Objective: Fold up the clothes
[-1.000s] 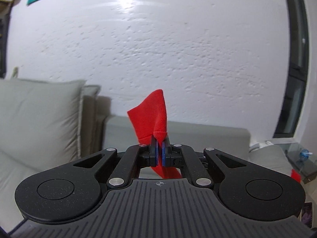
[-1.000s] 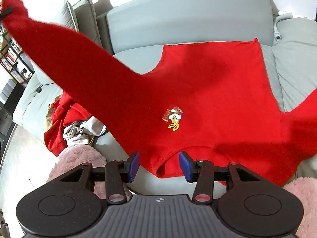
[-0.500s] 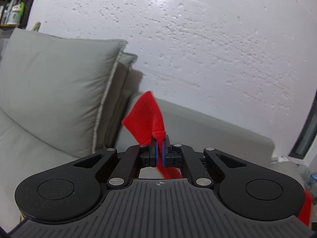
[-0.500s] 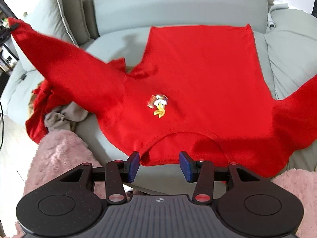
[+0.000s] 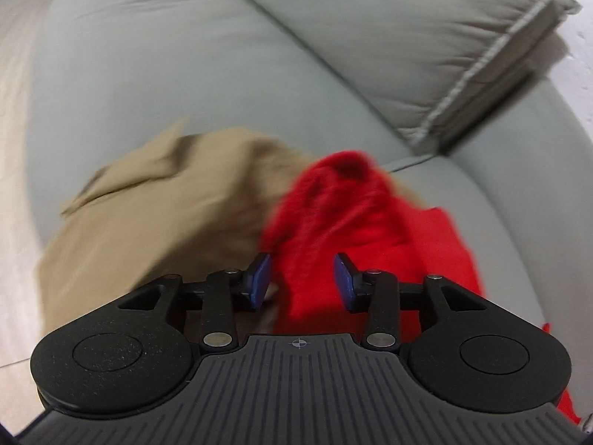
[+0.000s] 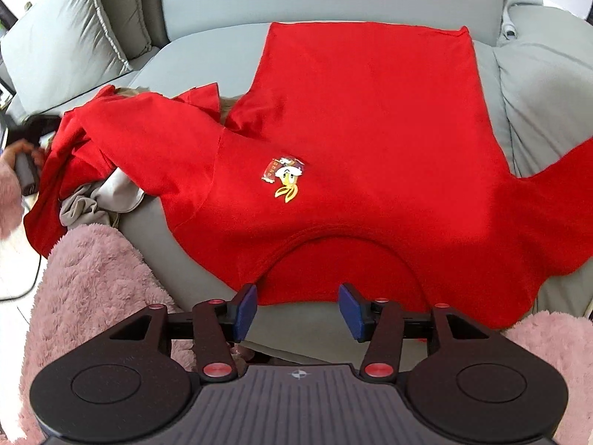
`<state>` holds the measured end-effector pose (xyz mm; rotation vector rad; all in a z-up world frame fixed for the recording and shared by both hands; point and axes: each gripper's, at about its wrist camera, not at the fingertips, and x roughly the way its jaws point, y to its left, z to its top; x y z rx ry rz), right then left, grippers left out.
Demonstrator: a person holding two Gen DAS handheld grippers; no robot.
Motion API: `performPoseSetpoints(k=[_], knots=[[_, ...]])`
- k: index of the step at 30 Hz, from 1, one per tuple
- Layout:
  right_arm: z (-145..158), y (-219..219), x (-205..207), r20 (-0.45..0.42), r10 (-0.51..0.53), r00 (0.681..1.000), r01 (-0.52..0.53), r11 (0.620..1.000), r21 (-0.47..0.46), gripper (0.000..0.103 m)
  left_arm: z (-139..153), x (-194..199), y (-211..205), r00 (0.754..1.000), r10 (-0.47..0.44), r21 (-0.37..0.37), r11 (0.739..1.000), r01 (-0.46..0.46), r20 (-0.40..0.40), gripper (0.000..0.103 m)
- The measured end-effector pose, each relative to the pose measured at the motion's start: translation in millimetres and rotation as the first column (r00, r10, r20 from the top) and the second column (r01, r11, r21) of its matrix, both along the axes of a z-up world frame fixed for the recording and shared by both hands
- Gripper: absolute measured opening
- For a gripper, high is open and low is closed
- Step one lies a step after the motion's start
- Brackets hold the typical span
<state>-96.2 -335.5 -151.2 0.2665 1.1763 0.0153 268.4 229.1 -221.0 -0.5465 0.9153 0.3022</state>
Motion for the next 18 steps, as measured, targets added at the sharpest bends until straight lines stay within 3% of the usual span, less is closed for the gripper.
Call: performPoseSetpoints(k=[4, 7, 8, 10, 15, 16, 18], knots=[[-2.8, -4.0, -1.9, 0.013, -0.031, 0.999, 0.031, 0.998, 0.056, 0.049, 43.2, -23.2, -18.2, 0.985, -0.167, 0.090, 0.983, 0.162, 0.042, 0.047], [-2.3, -6.8, -7.0, 0.031, -0.037, 0.999, 0.035, 0.997, 0.065, 0.049, 84.8, -54.8, -56.5, 0.935, -0.349, 0.107, 0.934, 0.341, 0.067, 0.058], [-2.3, -8.2, -9.4, 0.039, -0.040, 0.998, 0.037, 0.997, 0.068, 0.049, 94.2, -69.6, -74.2, 0.908, -0.412, 0.098, 0.909, 0.405, 0.071, 0.060], [-4.4, -13.8, -15.2, 0.046, -0.052, 0.998, 0.049, 0.996, 0.069, 0.050, 112.4, -104.7, -121.8, 0.824, -0.562, 0.072, 0.827, 0.558, 0.074, 0.062], [-17.9, -40.7, -37.7, 0.019, -0.114, 0.993, 0.113, 0.992, 0.056, 0.050, 97.3, -176.6, -224.2, 0.683, -0.730, 0.006, 0.683, 0.731, -0.012, 0.067], [-20.7, -46.8, -43.1, 0.015, -0.128, 0.992, 0.127, 0.990, 0.057, 0.050, 90.1, -188.6, -240.4, 0.677, -0.735, 0.001, 0.677, 0.736, -0.034, 0.067], [-26.0, -58.6, -54.9, 0.015, -0.153, 0.988, 0.151, 0.987, 0.062, 0.050, 72.2, -207.6, -264.4, 0.697, -0.713, 0.002, 0.699, 0.715, -0.077, 0.066]])
